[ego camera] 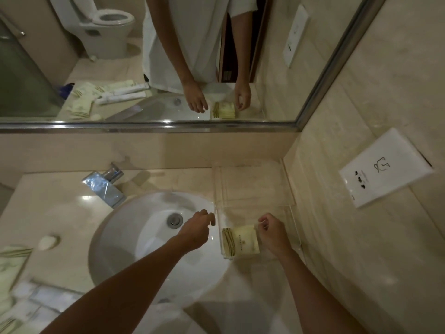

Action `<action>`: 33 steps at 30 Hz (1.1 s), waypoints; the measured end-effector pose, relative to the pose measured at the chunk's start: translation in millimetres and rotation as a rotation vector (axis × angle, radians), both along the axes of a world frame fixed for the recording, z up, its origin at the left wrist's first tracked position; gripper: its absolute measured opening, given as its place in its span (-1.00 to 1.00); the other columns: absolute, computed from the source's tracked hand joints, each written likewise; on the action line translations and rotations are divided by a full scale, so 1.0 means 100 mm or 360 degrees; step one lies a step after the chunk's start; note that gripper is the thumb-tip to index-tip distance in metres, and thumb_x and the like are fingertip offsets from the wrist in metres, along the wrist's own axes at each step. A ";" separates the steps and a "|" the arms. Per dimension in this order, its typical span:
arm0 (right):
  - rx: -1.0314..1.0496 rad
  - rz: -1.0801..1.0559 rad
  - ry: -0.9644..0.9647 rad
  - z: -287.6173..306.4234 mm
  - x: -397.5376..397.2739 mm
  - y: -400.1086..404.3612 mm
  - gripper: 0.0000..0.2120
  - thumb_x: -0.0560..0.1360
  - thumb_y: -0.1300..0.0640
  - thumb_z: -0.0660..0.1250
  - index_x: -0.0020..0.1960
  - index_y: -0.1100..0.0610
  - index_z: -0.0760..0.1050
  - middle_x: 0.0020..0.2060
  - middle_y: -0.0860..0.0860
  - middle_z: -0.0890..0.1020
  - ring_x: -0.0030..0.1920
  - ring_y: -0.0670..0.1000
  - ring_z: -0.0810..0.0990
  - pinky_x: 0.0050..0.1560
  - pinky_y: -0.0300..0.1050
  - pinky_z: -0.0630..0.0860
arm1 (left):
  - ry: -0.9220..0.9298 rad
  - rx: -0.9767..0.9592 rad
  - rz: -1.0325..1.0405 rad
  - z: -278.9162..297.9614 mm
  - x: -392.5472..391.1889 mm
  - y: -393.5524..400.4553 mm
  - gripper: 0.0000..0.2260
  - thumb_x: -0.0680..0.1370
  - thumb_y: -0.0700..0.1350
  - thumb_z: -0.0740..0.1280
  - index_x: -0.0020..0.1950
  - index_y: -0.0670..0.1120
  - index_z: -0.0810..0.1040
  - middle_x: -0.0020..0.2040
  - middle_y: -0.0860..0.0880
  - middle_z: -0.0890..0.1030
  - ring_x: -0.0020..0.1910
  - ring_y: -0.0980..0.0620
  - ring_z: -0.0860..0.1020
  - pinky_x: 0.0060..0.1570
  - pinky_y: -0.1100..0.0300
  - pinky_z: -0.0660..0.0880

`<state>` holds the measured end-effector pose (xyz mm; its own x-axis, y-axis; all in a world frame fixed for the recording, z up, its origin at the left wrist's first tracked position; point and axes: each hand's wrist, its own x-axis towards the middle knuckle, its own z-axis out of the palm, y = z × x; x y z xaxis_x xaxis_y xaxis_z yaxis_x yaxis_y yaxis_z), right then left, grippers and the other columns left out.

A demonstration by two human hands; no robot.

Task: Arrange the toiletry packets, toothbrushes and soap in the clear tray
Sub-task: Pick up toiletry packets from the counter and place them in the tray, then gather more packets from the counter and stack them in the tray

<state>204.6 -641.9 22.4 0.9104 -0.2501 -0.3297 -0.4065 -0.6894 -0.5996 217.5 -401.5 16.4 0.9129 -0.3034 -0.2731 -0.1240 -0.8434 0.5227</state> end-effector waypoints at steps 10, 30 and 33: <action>-0.0163 0.0620 -0.0060 0.39 0.05 1.04 -0.83 0.44 0.22 0.18 -0.10 0.06 0.54 -0.15 0.07 0.64 -0.10 0.12 0.60 -0.13 -0.11 0.50 | -0.0103 -0.0087 0.0372 0.23 -0.43 1.10 -0.77 0.49 -0.33 0.21 0.07 -0.13 0.55 0.06 -0.09 0.54 0.06 -0.06 0.49 0.05 0.11 0.47; -0.0209 0.1667 0.0031 0.46 -0.59 3.89 -0.72 0.56 0.30 0.13 -0.06 0.00 0.53 0.04 0.02 0.49 0.01 0.08 0.55 -0.09 -0.11 0.42 | 0.0093 0.0021 0.1245 0.15 -2.09 3.47 -0.85 0.45 -0.28 0.24 -0.04 -0.13 0.53 -0.03 -0.13 0.54 -0.05 -0.10 0.52 -0.07 0.04 0.50; -0.0245 0.1755 0.0041 0.46 -0.69 4.23 -0.70 0.53 0.35 0.11 -0.05 0.05 0.54 0.08 0.06 0.48 0.01 0.10 0.55 -0.10 -0.10 0.43 | 0.0123 0.0023 0.1362 0.12 -2.26 3.76 -0.90 0.47 -0.22 0.29 -0.03 -0.14 0.51 -0.01 -0.13 0.50 -0.01 -0.11 0.49 -0.02 0.01 0.48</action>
<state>135.5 -219.1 68.4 0.6527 0.6515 -0.3866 0.4635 -0.7471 -0.4765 -8.3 -25.9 28.8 0.8048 0.4849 -0.3423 0.5932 -0.6374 0.4918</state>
